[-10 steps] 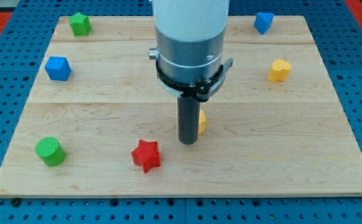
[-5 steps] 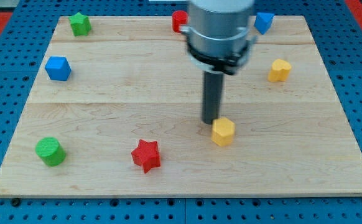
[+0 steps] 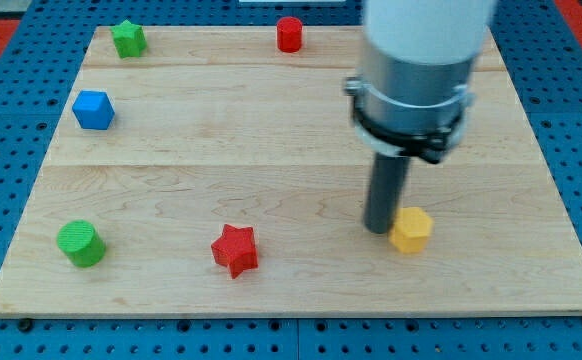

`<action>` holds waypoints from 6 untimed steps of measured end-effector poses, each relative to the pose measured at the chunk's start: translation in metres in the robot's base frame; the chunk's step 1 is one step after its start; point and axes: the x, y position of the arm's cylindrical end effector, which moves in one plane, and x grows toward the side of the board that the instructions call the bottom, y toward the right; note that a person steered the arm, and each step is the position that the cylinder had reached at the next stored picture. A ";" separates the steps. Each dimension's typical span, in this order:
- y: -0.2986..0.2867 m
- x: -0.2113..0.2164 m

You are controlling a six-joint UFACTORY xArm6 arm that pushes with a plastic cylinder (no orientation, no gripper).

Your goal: Move the yellow hexagon to the bottom right of the board

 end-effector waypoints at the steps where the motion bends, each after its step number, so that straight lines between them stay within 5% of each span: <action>1: 0.028 0.001; 2: 0.009 0.001; 5: 0.070 0.024; 6: 0.040 0.027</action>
